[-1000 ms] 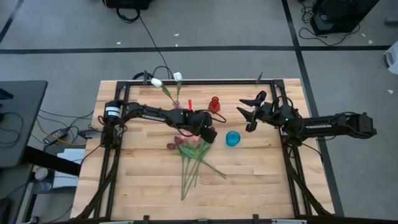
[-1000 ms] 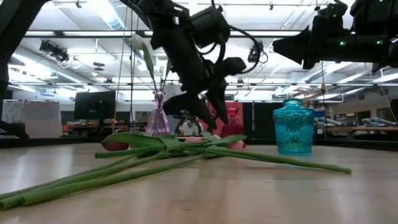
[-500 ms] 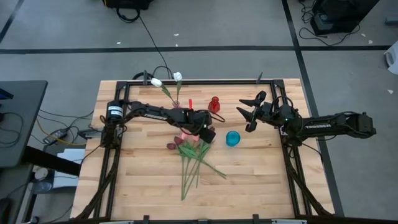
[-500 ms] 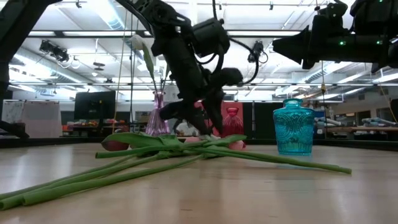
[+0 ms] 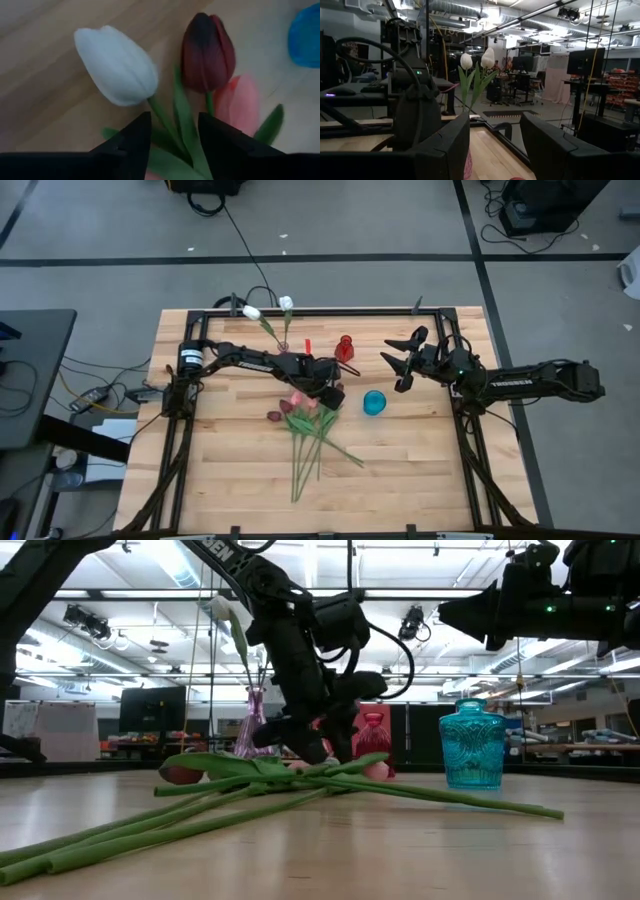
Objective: Sort flowers into vase by color
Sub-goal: Put the white tulip into the pink vase
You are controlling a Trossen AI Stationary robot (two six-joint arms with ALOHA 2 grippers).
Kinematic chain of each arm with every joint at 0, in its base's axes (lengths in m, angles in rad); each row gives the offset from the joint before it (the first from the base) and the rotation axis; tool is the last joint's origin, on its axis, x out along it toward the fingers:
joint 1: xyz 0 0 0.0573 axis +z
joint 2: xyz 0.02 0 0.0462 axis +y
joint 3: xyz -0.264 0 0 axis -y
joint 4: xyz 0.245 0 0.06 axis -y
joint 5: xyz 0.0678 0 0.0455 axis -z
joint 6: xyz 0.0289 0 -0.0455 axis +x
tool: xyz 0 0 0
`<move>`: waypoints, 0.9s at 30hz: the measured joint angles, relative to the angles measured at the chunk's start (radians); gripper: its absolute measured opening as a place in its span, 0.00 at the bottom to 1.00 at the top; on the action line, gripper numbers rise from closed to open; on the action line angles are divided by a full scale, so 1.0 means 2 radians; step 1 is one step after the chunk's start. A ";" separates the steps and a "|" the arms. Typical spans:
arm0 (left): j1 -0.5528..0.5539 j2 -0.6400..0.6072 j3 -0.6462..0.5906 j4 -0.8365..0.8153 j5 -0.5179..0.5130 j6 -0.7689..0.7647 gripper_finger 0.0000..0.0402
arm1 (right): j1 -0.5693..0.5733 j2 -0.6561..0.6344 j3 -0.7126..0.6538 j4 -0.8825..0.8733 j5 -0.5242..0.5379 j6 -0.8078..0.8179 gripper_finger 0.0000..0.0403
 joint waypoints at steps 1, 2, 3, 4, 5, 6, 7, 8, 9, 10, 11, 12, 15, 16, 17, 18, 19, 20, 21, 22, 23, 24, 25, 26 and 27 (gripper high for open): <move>0.000 0.000 0.000 0.001 -0.001 0.005 0.40 | 0.000 0.000 0.000 0.000 0.000 0.000 0.46; 0.000 0.000 0.000 0.003 -0.005 0.008 0.38 | 0.000 0.000 0.000 0.000 0.000 0.000 0.46; 0.000 0.000 0.000 0.005 -0.010 0.009 0.36 | 0.000 0.000 0.000 0.000 0.000 0.000 0.46; 0.000 0.000 0.000 0.005 -0.012 0.011 0.34 | 0.000 0.000 0.000 0.000 0.000 0.000 0.46; 0.000 0.000 0.000 0.006 -0.015 0.017 0.31 | 0.000 0.000 0.000 0.000 0.000 0.000 0.46; 0.000 0.000 0.000 0.008 -0.016 0.021 0.29 | 0.000 0.000 0.000 0.000 0.000 0.000 0.46; 0.000 0.000 0.000 0.011 -0.016 0.023 0.26 | 0.000 0.000 0.000 0.000 0.000 0.000 0.46; 0.000 0.000 0.000 0.016 -0.016 0.027 0.23 | 0.000 0.000 0.000 0.000 0.000 0.000 0.46; 0.000 0.000 0.000 0.022 -0.016 0.034 0.19 | 0.000 0.000 0.000 0.000 0.000 0.000 0.46; -0.001 0.000 0.000 0.027 -0.016 0.040 0.16 | 0.000 0.000 0.000 0.000 0.000 0.000 0.46; -0.003 -0.001 0.000 0.031 -0.016 0.047 0.12 | 0.000 0.000 0.000 -0.001 0.000 0.000 0.46; -0.004 -0.002 0.000 0.034 -0.019 0.052 0.09 | 0.000 0.000 0.000 -0.001 0.000 0.000 0.46; -0.009 -0.017 0.000 0.038 -0.027 0.075 0.03 | 0.000 0.000 0.000 -0.001 0.000 0.000 0.46; -0.010 -0.026 0.001 0.038 -0.034 0.082 0.03 | 0.000 0.000 0.000 -0.001 0.000 -0.001 0.46; -0.010 -0.037 0.002 0.035 -0.041 0.088 0.04 | 0.000 0.000 0.000 -0.003 0.000 -0.004 0.46; -0.011 -0.050 0.002 0.034 -0.056 0.096 0.05 | 0.000 0.000 0.000 -0.005 0.000 -0.007 0.46; -0.011 -0.064 0.003 0.036 -0.070 0.104 0.06 | 0.000 0.000 0.000 -0.006 0.000 -0.008 0.46; -0.013 -0.081 0.003 0.039 -0.087 0.114 0.06 | 0.000 0.000 0.000 -0.006 0.000 -0.008 0.46; -0.015 -0.099 0.003 0.039 -0.105 0.125 0.06 | 0.000 0.000 0.000 -0.006 0.000 -0.008 0.46; -0.019 -0.115 0.003 0.040 -0.126 0.142 0.06 | 0.000 0.000 0.000 -0.006 0.000 -0.008 0.46; -0.024 -0.133 0.003 0.043 -0.141 0.160 0.06 | 0.000 0.000 0.000 -0.006 0.000 -0.008 0.46; -0.030 -0.149 0.003 0.045 -0.158 0.181 0.05 | 0.000 0.000 0.000 -0.006 0.000 -0.008 0.46; -0.036 -0.167 0.003 0.047 -0.176 0.201 0.05 | 0.000 0.000 0.000 -0.006 0.000 -0.009 0.46; -0.042 -0.184 0.003 0.050 -0.195 0.223 0.05 | 0.000 0.000 0.000 -0.006 0.000 -0.009 0.46; -0.048 -0.201 0.004 0.056 -0.213 0.246 0.05 | 0.000 0.000 0.000 -0.006 0.000 -0.009 0.46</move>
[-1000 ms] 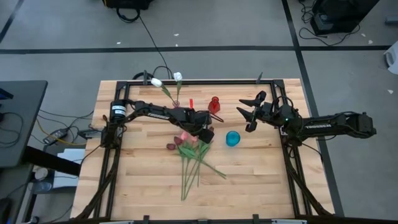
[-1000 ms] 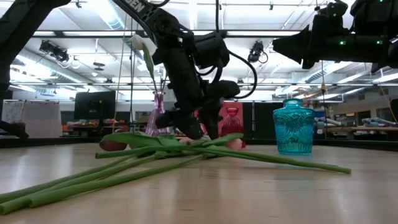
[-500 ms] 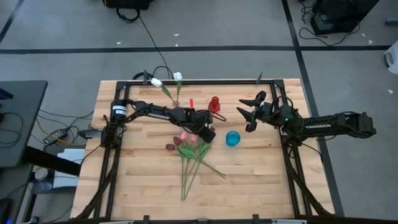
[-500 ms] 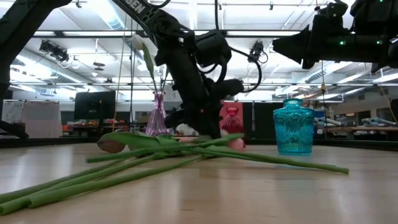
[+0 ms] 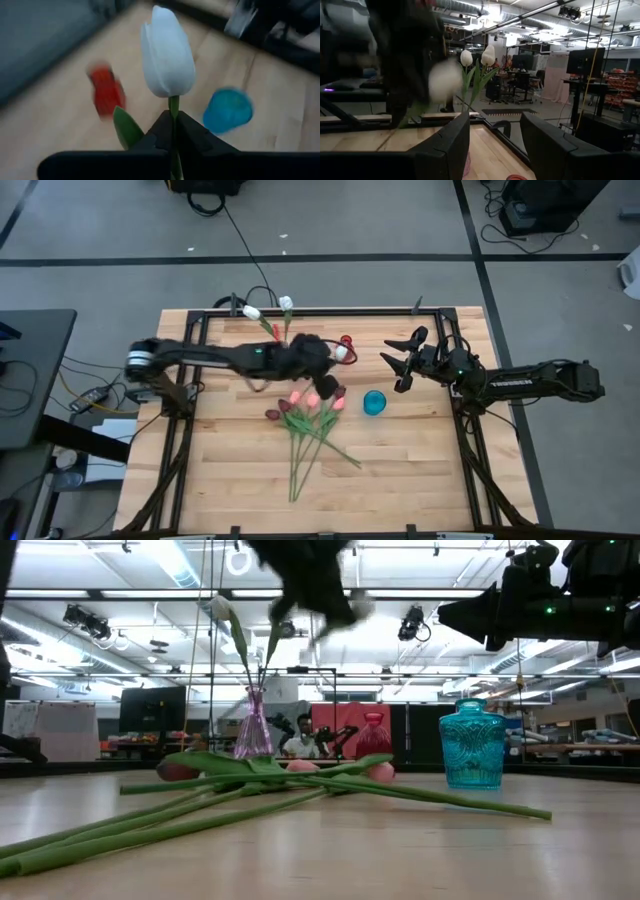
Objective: Sort flowers into vase by color
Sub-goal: Put the white tulip into the pink vase
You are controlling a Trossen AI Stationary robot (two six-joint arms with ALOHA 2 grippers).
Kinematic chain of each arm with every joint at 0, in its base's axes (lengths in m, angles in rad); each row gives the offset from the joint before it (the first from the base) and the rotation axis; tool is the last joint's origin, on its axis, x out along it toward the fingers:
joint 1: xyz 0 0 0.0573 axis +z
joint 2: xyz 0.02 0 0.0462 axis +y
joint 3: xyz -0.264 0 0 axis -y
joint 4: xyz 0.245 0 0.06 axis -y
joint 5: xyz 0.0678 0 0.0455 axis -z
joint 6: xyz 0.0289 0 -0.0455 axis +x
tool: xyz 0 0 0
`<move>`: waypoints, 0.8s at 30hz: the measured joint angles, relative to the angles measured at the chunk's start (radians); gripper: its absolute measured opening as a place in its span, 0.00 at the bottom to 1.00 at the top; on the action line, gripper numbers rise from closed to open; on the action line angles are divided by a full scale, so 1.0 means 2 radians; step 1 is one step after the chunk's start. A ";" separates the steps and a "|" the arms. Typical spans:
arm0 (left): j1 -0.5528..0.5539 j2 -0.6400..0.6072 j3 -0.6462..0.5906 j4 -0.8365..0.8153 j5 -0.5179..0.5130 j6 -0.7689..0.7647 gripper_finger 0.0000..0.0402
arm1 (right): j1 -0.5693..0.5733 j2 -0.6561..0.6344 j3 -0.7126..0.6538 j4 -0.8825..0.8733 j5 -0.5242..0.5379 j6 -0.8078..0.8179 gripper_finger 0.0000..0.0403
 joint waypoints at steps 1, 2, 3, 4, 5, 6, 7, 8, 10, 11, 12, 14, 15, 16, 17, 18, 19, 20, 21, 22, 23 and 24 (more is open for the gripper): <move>-0.006 -0.016 0.001 0.007 -0.021 0.024 0.05 | 0.000 0.000 0.000 0.000 0.000 0.000 0.46; -0.010 -0.031 0.001 0.012 -0.041 0.044 0.05 | 0.000 0.000 0.000 0.000 0.000 0.000 0.46; -0.014 -0.046 0.001 0.020 -0.060 0.063 0.05 | 0.000 0.000 0.000 0.000 0.000 0.000 0.46; -0.017 -0.059 0.001 0.031 -0.076 0.079 0.05 | 0.000 0.000 0.000 0.000 0.000 0.000 0.46; -0.019 -0.072 0.001 0.043 -0.088 0.095 0.05 | 0.000 0.000 0.000 0.000 0.000 0.000 0.46; -0.021 -0.081 0.001 0.055 -0.099 0.113 0.05 | 0.000 0.000 0.000 0.000 0.000 0.000 0.46; -0.021 -0.090 0.001 0.072 -0.104 0.132 0.05 | 0.000 0.000 0.000 0.000 0.000 0.000 0.46; -0.021 -0.099 0.001 0.087 -0.105 0.155 0.05 | 0.000 0.000 0.000 0.000 0.000 0.000 0.46; -0.021 -0.110 0.001 0.112 -0.106 0.195 0.04 | 0.000 0.000 0.000 0.000 0.000 0.000 0.46; -0.021 -0.114 0.001 0.121 -0.106 0.215 0.04 | 0.001 0.000 0.000 0.000 0.000 0.001 0.46; -0.021 -0.116 0.001 0.126 -0.106 0.235 0.04 | 0.001 0.000 0.000 0.000 0.000 0.003 0.46; -0.021 -0.117 0.001 0.134 -0.105 0.275 0.04 | 0.001 0.000 0.000 0.000 0.000 0.003 0.46; -0.022 -0.117 0.000 0.136 -0.104 0.294 0.04 | 0.001 0.000 0.000 0.000 0.000 0.003 0.46; -0.023 -0.117 -0.005 0.148 -0.104 0.313 0.04 | 0.001 0.000 0.000 0.000 0.000 0.003 0.46; -0.024 -0.117 -0.014 0.168 -0.102 0.332 0.04 | 0.001 0.000 0.000 0.000 0.000 0.003 0.46; -0.025 -0.117 -0.024 0.189 -0.100 0.349 0.04 | 0.001 0.000 0.000 0.000 0.000 0.003 0.46; -0.027 -0.117 -0.034 0.208 -0.099 0.366 0.04 | 0.001 0.000 0.000 0.001 0.000 0.003 0.46; -0.028 -0.117 -0.042 0.223 -0.097 0.382 0.04 | 0.001 0.000 0.000 0.001 0.000 0.003 0.46; -0.030 -0.118 -0.049 0.235 -0.097 0.392 0.04 | 0.001 0.000 0.000 0.000 0.000 0.003 0.46; -0.030 -0.122 -0.056 0.245 -0.097 0.398 0.04 | 0.001 0.000 0.000 0.000 0.000 0.003 0.46; -0.031 -0.125 -0.060 0.258 -0.097 0.403 0.04 | 0.001 0.000 0.000 0.001 0.000 0.003 0.46; -0.031 -0.126 -0.062 0.270 -0.097 0.405 0.04 | 0.001 0.000 0.000 0.000 0.000 0.003 0.46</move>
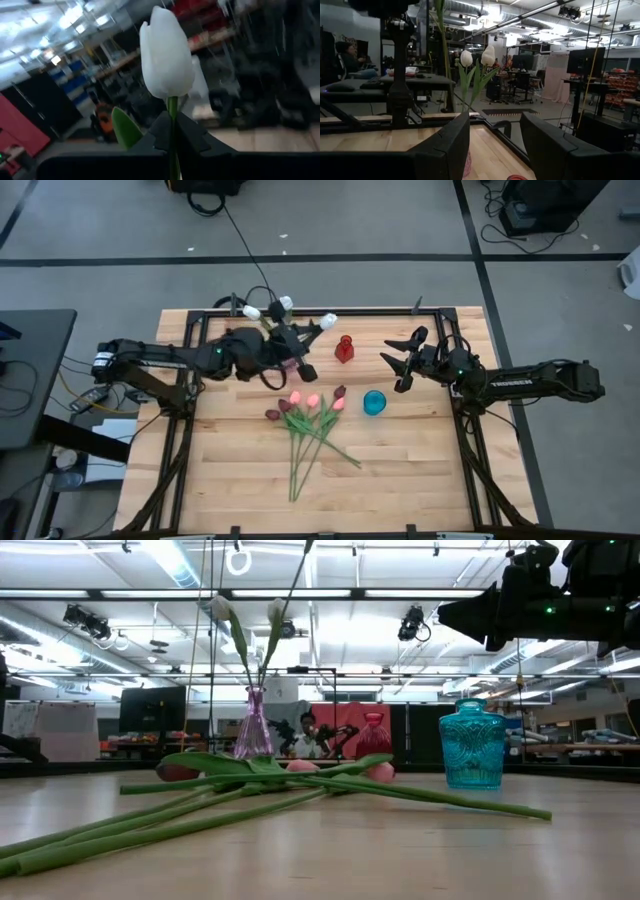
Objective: Sort flowers into vase by color
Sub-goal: Put the white tulip into the pink vase
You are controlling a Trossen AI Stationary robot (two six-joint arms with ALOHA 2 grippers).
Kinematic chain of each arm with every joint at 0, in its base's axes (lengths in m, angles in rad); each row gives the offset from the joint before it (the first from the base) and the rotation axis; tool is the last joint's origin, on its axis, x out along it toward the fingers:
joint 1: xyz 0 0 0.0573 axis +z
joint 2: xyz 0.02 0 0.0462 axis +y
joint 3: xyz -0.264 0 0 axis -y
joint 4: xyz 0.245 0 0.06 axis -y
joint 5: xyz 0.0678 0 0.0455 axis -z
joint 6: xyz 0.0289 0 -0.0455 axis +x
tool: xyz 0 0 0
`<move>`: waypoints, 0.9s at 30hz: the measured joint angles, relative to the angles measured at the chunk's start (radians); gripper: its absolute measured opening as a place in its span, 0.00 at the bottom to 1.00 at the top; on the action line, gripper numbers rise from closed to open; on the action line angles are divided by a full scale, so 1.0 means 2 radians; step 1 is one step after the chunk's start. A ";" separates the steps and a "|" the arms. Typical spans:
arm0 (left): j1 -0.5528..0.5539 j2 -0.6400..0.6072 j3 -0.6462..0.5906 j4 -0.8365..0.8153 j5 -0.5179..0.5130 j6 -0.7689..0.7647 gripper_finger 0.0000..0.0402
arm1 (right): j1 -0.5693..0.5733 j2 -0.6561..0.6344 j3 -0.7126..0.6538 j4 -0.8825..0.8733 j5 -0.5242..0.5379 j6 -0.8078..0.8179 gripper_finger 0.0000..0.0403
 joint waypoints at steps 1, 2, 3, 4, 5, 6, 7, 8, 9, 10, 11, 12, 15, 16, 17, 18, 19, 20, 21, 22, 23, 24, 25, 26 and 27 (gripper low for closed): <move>0.000 -0.003 -0.003 0.001 -0.002 0.000 0.04 | 0.000 0.000 0.000 0.000 0.000 0.000 0.46; 0.000 -0.008 -0.006 -0.009 -0.009 0.000 0.04 | 0.000 0.000 0.000 0.000 0.000 0.000 0.46; 0.000 -0.009 -0.008 -0.018 -0.011 0.000 0.04 | 0.000 0.000 0.000 0.000 0.000 0.000 0.46; 0.000 -0.008 -0.010 -0.018 -0.011 0.000 0.04 | 0.000 0.000 0.000 0.000 0.000 0.000 0.46; 0.001 -0.008 -0.015 -0.017 -0.011 0.000 0.04 | 0.000 0.000 0.000 0.000 0.000 0.000 0.46; 0.000 -0.008 -0.020 -0.014 -0.011 0.000 0.04 | 0.000 0.000 0.000 0.000 0.000 0.000 0.46; -0.001 -0.010 -0.025 -0.006 -0.011 0.001 0.04 | 0.000 0.000 0.000 0.000 0.000 0.000 0.46; -0.003 -0.013 -0.032 -0.002 -0.011 0.003 0.04 | 0.000 0.000 0.000 0.000 0.000 0.000 0.46; -0.004 -0.016 -0.041 0.005 -0.013 0.007 0.04 | 0.000 0.000 0.000 0.000 0.000 0.000 0.46; -0.004 -0.016 -0.049 0.022 -0.017 0.009 0.04 | 0.000 0.000 0.000 0.000 0.000 0.000 0.46; -0.004 -0.018 -0.059 0.036 -0.019 0.011 0.04 | 0.000 0.000 0.000 0.000 0.000 0.000 0.46; -0.004 -0.024 -0.072 0.041 -0.021 0.011 0.04 | 0.000 0.000 0.000 0.000 0.000 0.000 0.46; -0.004 -0.033 -0.103 0.087 -0.023 0.014 0.04 | 0.000 0.001 0.000 -0.001 0.000 0.000 0.46; -0.003 -0.042 -0.116 0.092 -0.024 0.016 0.04 | 0.000 0.002 0.000 0.000 0.000 0.000 0.46; -0.003 -0.047 -0.124 0.109 -0.024 0.019 0.04 | 0.000 0.003 0.000 0.000 0.000 0.000 0.46; -0.003 -0.052 -0.132 0.131 -0.024 0.021 0.04 | 0.000 0.003 0.000 -0.001 0.001 0.000 0.46; -0.003 -0.059 -0.144 0.141 -0.024 0.021 0.04 | 0.000 0.003 0.000 -0.001 0.003 0.000 0.46; -0.003 -0.065 -0.156 0.148 -0.026 0.021 0.04 | 0.000 0.003 0.000 0.000 0.003 -0.002 0.46; -0.003 -0.066 -0.164 0.159 -0.030 0.019 0.04 | 0.000 0.003 0.000 0.000 0.003 -0.002 0.46; -0.003 -0.068 -0.172 0.168 -0.034 0.016 0.04 | 0.000 0.003 0.000 0.000 0.003 -0.002 0.46; -0.002 -0.072 -0.183 0.170 -0.043 0.014 0.04 | 0.000 0.003 0.000 0.000 0.003 -0.002 0.46; -0.002 -0.074 -0.191 0.174 -0.054 0.012 0.04 | 0.000 0.003 0.000 0.000 0.003 -0.002 0.46; -0.002 -0.075 -0.196 0.184 -0.063 0.010 0.04 | 0.000 0.003 0.000 0.000 0.003 -0.002 0.46; -0.002 -0.075 -0.204 0.195 -0.075 0.008 0.04 | 0.000 0.003 0.000 0.000 0.003 -0.002 0.46; -0.001 -0.076 -0.213 0.202 -0.089 0.006 0.04 | 0.000 0.003 0.000 0.001 0.002 -0.002 0.46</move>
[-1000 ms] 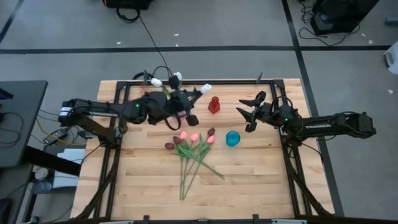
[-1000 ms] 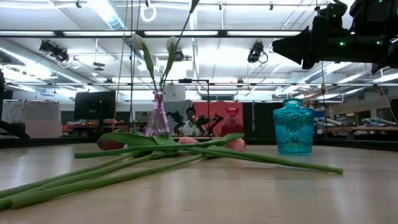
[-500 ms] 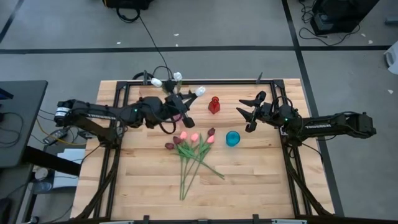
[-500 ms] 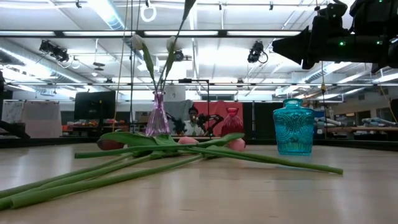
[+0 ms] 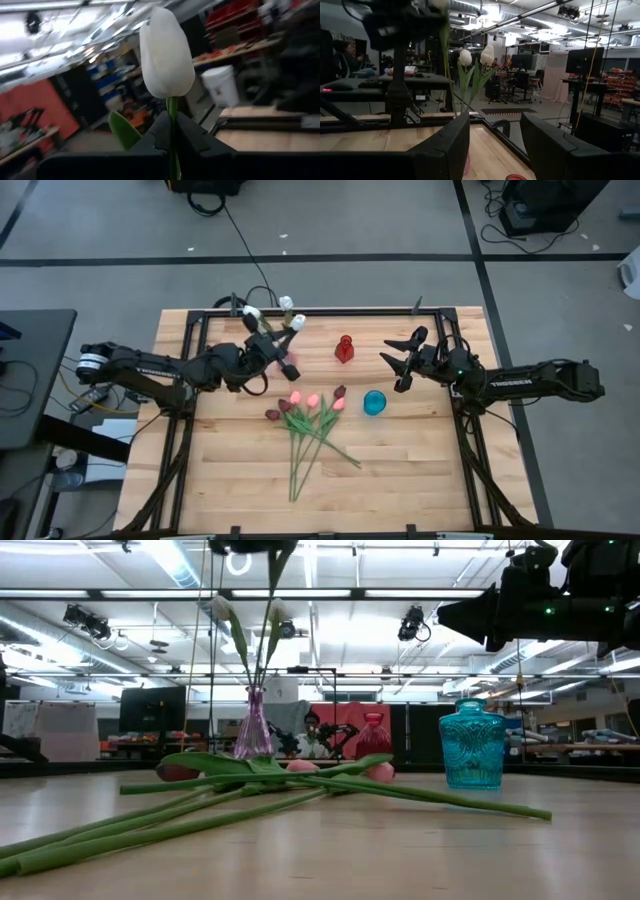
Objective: Sort flowers into vase by color
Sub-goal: Put the white tulip into the pink vase
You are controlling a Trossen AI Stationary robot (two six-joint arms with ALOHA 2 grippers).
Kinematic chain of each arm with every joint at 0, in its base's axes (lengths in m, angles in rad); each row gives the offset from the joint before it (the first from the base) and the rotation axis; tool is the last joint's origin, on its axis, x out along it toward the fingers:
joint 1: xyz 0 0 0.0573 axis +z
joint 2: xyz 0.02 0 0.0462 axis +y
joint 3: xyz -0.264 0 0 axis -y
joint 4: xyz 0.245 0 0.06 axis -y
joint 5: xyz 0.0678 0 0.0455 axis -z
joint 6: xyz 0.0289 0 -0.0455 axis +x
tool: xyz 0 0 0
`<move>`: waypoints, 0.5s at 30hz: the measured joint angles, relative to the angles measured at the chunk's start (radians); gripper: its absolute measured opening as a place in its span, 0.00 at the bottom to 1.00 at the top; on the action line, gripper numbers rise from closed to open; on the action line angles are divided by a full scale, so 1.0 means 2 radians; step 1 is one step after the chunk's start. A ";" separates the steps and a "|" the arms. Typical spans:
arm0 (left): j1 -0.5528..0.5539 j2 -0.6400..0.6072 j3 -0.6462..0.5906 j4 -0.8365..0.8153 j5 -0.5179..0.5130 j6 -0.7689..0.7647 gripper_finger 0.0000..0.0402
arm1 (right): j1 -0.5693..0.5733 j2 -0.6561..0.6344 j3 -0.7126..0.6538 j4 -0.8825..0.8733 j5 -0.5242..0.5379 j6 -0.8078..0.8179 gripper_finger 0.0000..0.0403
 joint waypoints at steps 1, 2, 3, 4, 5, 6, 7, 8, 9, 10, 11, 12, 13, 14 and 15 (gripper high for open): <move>0.002 0.000 -0.009 0.008 -0.006 -0.004 0.04 | 0.000 0.000 0.000 0.000 0.000 0.000 0.46; 0.006 0.001 -0.018 0.016 -0.007 -0.009 0.04 | 0.000 0.000 0.000 0.000 0.000 0.000 0.46; 0.011 0.001 -0.027 0.019 -0.008 -0.019 0.04 | 0.000 0.000 0.000 0.000 0.000 0.000 0.46; 0.017 0.001 -0.035 0.023 -0.008 -0.030 0.04 | 0.000 0.000 0.000 0.000 0.000 -0.001 0.46; 0.023 0.001 -0.043 0.026 -0.008 -0.044 0.04 | 0.000 0.000 0.000 0.000 0.000 -0.001 0.46; 0.030 0.001 -0.052 0.028 -0.004 -0.056 0.04 | 0.000 0.000 0.000 0.000 0.000 -0.001 0.46; 0.036 0.001 -0.060 0.030 0.000 -0.065 0.04 | 0.000 0.000 0.000 0.000 0.000 -0.001 0.46; 0.042 0.001 -0.068 0.033 0.004 -0.075 0.04 | 0.000 0.000 0.000 0.000 0.000 -0.001 0.46; 0.047 0.001 -0.075 0.039 0.010 -0.084 0.04 | 0.000 0.000 0.000 0.000 -0.001 -0.001 0.46; 0.053 0.001 -0.081 0.044 0.015 -0.090 0.04 | 0.000 0.000 0.000 0.000 -0.002 -0.001 0.46; 0.059 0.001 -0.088 0.051 0.022 -0.101 0.04 | 0.000 0.000 0.000 0.000 -0.002 -0.001 0.46; 0.065 0.001 -0.094 0.052 0.025 -0.113 0.04 | 0.000 0.000 0.000 0.000 -0.002 -0.001 0.46; 0.071 0.001 -0.100 0.049 0.025 -0.127 0.04 | 0.000 0.000 0.000 0.001 -0.002 -0.001 0.46; 0.077 0.001 -0.106 0.044 0.025 -0.140 0.04 | 0.000 0.000 0.000 0.001 -0.002 -0.001 0.46; 0.082 0.001 -0.112 0.046 0.026 -0.153 0.04 | 0.000 0.000 0.000 0.001 -0.002 -0.001 0.46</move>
